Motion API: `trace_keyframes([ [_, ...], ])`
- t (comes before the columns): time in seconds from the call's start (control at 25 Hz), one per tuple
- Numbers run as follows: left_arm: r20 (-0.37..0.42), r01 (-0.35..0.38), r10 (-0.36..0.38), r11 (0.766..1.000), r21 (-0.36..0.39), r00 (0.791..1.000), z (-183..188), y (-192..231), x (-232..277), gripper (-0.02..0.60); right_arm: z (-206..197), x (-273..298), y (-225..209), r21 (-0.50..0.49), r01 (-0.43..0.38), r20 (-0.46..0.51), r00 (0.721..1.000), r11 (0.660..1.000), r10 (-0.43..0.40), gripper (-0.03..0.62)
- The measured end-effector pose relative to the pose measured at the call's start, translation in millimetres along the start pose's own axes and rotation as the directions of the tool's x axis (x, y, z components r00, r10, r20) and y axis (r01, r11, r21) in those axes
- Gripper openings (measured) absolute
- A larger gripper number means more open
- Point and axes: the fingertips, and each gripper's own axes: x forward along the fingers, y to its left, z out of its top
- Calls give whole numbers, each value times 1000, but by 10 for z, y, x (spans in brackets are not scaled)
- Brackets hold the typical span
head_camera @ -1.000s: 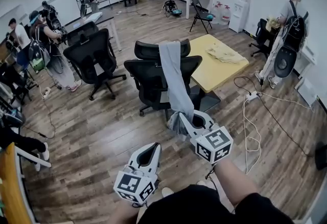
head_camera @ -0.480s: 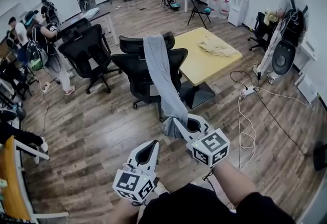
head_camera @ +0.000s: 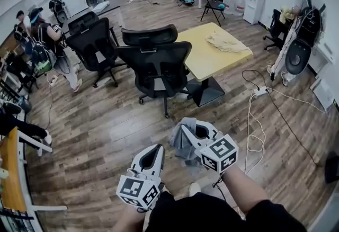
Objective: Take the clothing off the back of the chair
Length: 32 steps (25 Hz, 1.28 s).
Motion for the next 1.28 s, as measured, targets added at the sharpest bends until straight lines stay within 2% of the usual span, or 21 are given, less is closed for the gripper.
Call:
trace_keyframes([
  [0.32,13,-53,54,998,-24,998,-113,-292,-21,18,-153,-398,-14,13,-41,-10,999,999,42,38],
  [0.64,28,-58,58,998,-17,998,-99,-510,57,18,-117,-588,-37,-6,-58,9,998,998,59,37],
  [1.28,20,-58,58,998,0,998,-114,-620,24,18,-116,-744,-4,-14,-58,17,998,998,59,37],
])
